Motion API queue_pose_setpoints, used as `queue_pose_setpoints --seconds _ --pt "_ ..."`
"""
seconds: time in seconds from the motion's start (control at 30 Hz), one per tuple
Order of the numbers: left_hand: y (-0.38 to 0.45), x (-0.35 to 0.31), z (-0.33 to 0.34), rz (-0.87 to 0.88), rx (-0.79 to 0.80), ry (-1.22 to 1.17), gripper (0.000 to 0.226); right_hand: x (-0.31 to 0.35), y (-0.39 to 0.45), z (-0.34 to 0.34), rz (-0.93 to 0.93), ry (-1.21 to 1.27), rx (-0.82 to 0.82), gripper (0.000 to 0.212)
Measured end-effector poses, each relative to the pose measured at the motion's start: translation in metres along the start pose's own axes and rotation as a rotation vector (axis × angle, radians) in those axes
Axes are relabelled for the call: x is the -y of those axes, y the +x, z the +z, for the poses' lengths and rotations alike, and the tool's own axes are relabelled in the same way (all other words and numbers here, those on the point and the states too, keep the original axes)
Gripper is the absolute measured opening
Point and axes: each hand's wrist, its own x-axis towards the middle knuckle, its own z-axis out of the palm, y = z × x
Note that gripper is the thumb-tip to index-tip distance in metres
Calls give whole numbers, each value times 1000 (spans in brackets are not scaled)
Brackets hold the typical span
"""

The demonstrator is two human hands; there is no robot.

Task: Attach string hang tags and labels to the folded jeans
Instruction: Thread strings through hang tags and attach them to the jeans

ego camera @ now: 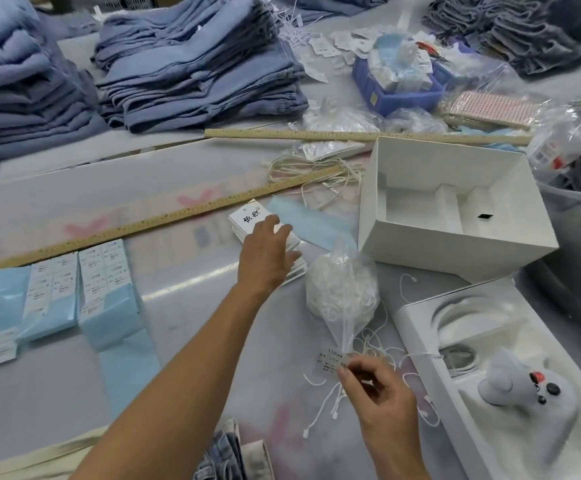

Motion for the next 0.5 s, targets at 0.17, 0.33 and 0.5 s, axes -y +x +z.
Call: queue_pose_setpoints --seconds 0.17,0.33,0.5 --pt "17 15 2 -44 50 -47 32 -8 -1 -9 36 15 -14 29" --pt "22 24 -10 -98 -9 -243 17 -15 5 -20 58 10 -26 29" --pt "18 29 -24 -96 -212 -131 16 -16 7 -25 48 1 -22 32"
